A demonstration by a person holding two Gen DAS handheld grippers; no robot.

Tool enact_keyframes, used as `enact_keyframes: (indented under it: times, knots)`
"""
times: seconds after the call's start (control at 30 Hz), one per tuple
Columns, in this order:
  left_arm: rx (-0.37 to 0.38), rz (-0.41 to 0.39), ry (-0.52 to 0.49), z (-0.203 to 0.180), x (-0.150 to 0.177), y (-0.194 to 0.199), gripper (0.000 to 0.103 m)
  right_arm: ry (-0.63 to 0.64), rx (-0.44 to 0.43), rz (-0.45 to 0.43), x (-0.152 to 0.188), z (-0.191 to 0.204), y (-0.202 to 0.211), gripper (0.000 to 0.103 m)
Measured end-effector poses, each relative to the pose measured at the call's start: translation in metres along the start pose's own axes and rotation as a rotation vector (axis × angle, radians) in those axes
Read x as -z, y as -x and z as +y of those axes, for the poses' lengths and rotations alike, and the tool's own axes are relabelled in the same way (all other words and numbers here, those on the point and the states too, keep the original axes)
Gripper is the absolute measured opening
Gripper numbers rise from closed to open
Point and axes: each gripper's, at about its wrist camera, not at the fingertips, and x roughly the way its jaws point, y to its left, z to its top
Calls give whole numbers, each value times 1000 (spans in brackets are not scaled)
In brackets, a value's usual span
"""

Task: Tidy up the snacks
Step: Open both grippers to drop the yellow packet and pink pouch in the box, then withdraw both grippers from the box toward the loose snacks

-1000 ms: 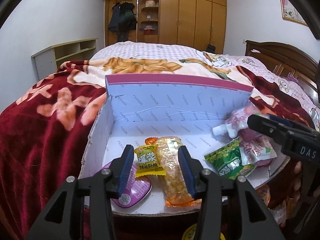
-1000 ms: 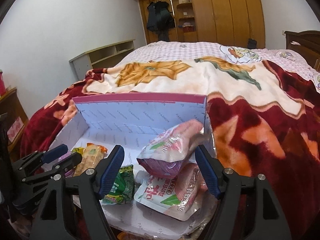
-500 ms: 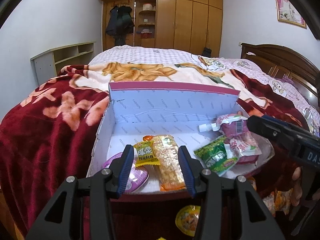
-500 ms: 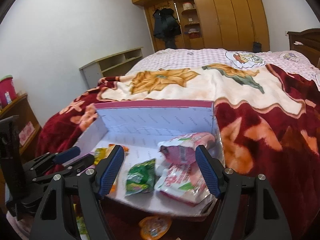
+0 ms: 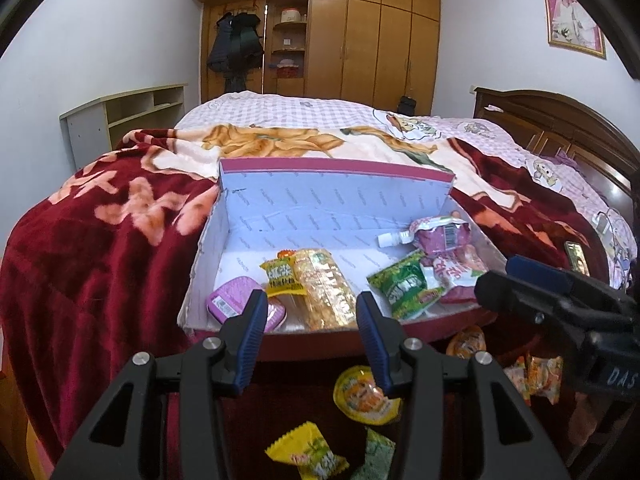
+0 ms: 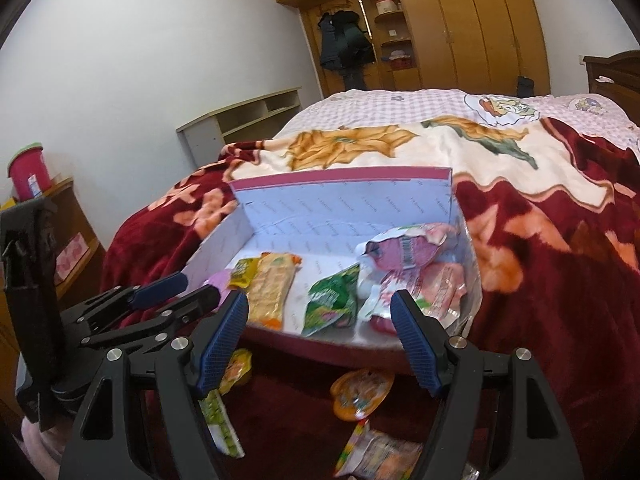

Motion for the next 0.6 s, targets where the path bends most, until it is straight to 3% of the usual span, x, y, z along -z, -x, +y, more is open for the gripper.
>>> enact_keyframes:
  times: [0.6]
  knots:
    - [27,7,1,-3,20,29,48,-8,-15,5,29,16,26,75]
